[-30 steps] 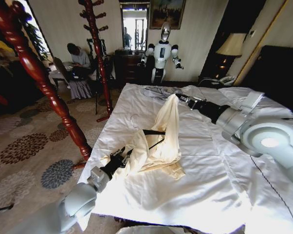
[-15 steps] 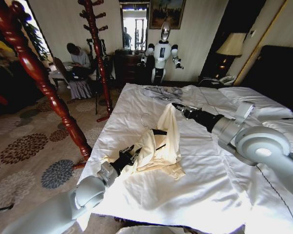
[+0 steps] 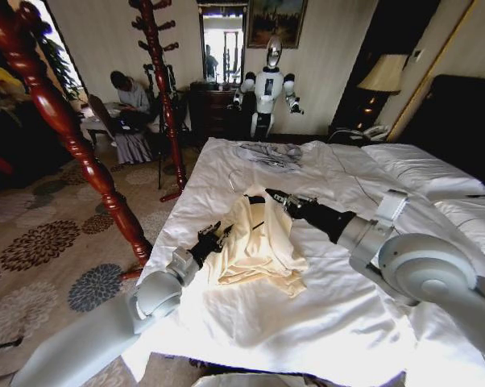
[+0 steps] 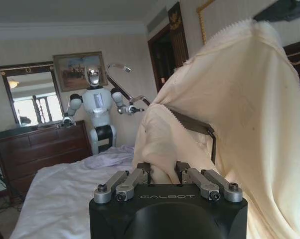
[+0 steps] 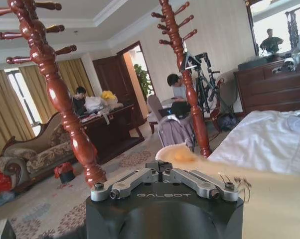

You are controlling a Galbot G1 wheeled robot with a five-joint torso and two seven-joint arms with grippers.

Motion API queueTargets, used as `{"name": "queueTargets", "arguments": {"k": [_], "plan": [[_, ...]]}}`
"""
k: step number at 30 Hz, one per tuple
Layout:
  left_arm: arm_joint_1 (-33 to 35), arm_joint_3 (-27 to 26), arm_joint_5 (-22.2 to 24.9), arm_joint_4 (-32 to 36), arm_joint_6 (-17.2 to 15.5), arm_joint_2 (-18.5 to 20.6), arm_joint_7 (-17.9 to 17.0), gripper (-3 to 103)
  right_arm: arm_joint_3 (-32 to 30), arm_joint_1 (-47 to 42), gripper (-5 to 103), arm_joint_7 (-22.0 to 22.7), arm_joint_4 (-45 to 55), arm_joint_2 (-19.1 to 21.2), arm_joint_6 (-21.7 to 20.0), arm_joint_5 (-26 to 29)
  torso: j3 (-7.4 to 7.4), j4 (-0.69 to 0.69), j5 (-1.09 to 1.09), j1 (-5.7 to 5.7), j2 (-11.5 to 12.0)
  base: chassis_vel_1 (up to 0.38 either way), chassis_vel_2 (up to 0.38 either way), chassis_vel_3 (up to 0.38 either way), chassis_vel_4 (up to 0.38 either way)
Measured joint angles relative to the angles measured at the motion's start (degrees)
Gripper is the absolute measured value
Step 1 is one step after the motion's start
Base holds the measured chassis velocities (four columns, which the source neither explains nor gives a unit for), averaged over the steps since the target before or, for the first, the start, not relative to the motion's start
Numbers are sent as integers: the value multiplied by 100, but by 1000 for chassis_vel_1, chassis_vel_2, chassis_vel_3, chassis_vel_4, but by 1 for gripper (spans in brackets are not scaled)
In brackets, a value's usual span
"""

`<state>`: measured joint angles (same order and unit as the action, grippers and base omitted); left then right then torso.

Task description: Pick up the clothes from the bed and hang them on the clothes hanger.

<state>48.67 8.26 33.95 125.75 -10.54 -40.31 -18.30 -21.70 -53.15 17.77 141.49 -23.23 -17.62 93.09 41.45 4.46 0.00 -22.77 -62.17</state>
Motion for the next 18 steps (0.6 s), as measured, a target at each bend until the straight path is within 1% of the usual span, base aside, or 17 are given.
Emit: {"name": "queueTargets", "arguments": {"k": [1,2,5,9,11,12,13,14,15,16,17,18], "plan": [[0,0,0,0,0,0,0,23,0,0,0,0,0,0,0,0,0,0,0,0,0,0,0,0,0],[41,-166,45,47,-1,49,-9,23,56,-42,0,-20,28,-37,-21,-50,0,0,1,0,0,0,0,0,0],[54,-414,156,134,-1,121,-50,23,146,-217,0,-123,138,-92,-66,-221,0,0,0,0,0,0,0,0,0],[21,-507,195,196,-1,158,-72,23,152,-380,0,-211,173,-116,-122,-359,0,2,0,0,0,0,0,0,0],[19,-553,222,243,-1,175,-92,23,155,-444,-2,-246,173,-139,-133,-460,0,2,1,0,0,0,0,0,0],[23,-593,249,285,-1,188,-119,23,157,-475,8,-264,165,-171,-134,-516,0,1,0,0,0,0,0,0,0],[23,-593,249,285,-1,188,-119,23,157,-475,8,-264,165,-171,-134,-516,0,1,0,0,0,0,0,0,0],[33,-612,256,302,-1,190,-138,23,162,-484,14,-276,133,-193,-133,-574,0,1,0,0,0,0,0,0,0],[47,-629,256,314,-1,185,-158,23,168,-493,14,-308,81,-215,-133,-675,0,0,0,0,0,0,0,0,0],[52,-635,256,316,-1,181,-163,23,171,-496,19,-325,56,-224,-131,-722,-1,0,0,0,0,0,0,0,0],[52,-635,256,316,-1,181,-163,23,171,-496,19,-325,56,-224,-131,-722,-1,0,0,0,0,0,0,0,0],[90,-665,247,327,-4,147,-184,23,187,-517,24,-415,-48,-259,-101,-951,0,0,0,0,0,0,0,0,0]]}}
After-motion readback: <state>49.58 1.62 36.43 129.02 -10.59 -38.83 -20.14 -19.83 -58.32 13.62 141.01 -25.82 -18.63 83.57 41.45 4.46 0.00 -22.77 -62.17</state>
